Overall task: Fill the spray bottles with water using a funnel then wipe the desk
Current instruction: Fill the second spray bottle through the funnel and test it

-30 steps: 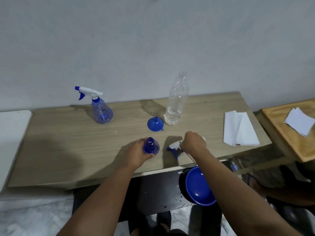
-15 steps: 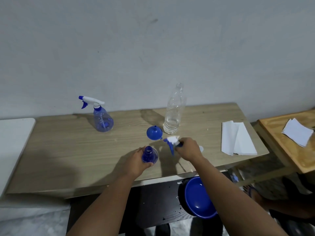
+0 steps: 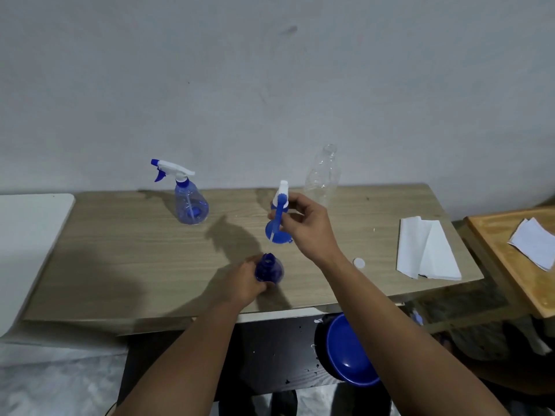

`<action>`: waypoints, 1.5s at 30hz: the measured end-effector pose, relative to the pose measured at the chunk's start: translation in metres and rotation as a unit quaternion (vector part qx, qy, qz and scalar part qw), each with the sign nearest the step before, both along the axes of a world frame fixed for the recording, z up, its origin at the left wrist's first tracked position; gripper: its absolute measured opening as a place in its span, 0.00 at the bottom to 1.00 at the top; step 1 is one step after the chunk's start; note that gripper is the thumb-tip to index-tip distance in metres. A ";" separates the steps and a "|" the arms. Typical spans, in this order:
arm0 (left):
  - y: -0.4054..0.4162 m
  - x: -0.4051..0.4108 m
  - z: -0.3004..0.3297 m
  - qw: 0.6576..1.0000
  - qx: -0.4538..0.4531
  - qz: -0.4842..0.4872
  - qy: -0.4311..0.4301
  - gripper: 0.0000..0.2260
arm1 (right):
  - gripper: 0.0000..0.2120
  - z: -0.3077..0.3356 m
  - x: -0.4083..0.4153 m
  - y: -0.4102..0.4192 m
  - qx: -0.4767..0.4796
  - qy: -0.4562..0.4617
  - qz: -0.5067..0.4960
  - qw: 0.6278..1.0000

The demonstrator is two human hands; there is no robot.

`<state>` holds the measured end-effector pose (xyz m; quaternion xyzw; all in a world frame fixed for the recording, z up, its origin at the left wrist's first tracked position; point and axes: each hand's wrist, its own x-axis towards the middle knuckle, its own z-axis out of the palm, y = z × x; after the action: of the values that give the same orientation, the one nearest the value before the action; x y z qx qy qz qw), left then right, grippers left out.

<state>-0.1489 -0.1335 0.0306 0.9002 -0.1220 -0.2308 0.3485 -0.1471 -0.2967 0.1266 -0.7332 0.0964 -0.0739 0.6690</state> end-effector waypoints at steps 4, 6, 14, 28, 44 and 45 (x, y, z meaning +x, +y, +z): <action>0.001 0.000 -0.004 0.999 -0.040 0.009 0.018 0.21 | 0.12 -0.029 -0.005 0.005 -0.027 0.012 0.028 0.999; 0.002 0.001 -0.007 0.998 -0.050 0.013 0.021 0.20 | 0.12 -0.048 -0.009 0.006 -0.035 0.030 0.045 0.998; 0.003 0.003 -0.014 0.994 -0.091 0.032 0.042 0.19 | 0.16 -0.108 -0.032 0.007 -0.055 0.101 0.078 0.990; 0.004 0.002 -0.010 0.998 0.033 0.030 0.041 0.13 | 0.17 -0.117 -0.033 0.016 -0.083 0.099 0.007 0.992; 0.001 -0.004 -0.003 0.997 0.063 0.053 0.002 0.19 | 0.21 -0.117 -0.052 0.022 -0.023 0.065 0.020 0.997; 0.002 -0.005 -0.002 0.997 0.056 0.048 -0.001 0.20 | 0.18 -0.118 -0.052 0.021 -0.031 0.067 0.013 0.997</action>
<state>-0.1536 -0.1319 0.0283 0.9233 -0.0656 -0.2197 0.3080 -0.1987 -0.2758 0.0082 -0.7579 0.1296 -0.0191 0.6390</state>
